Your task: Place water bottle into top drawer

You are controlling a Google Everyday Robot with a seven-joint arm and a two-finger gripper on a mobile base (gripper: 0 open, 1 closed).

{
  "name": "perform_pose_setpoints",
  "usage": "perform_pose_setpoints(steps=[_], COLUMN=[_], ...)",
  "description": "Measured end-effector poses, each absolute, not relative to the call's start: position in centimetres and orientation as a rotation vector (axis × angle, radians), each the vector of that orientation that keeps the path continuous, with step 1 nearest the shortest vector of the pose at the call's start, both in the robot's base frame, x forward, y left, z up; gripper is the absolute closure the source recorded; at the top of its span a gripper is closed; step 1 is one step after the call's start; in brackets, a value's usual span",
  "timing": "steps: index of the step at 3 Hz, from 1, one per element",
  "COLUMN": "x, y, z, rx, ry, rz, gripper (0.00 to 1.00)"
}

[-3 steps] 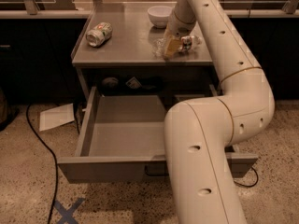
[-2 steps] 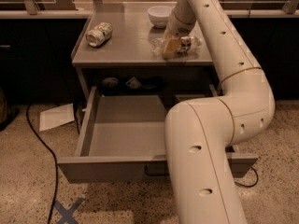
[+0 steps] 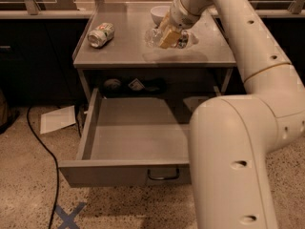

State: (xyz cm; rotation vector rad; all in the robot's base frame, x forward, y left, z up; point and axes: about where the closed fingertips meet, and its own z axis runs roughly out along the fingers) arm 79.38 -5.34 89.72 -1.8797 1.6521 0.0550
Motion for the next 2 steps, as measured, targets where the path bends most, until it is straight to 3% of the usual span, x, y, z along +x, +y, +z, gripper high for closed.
perform_pose_setpoints(steps=[2], x=[71.2], y=[-3.6], z=[94.7], rx=[-1.771], ry=[1.551], rz=[0.212], gripper=[1.0])
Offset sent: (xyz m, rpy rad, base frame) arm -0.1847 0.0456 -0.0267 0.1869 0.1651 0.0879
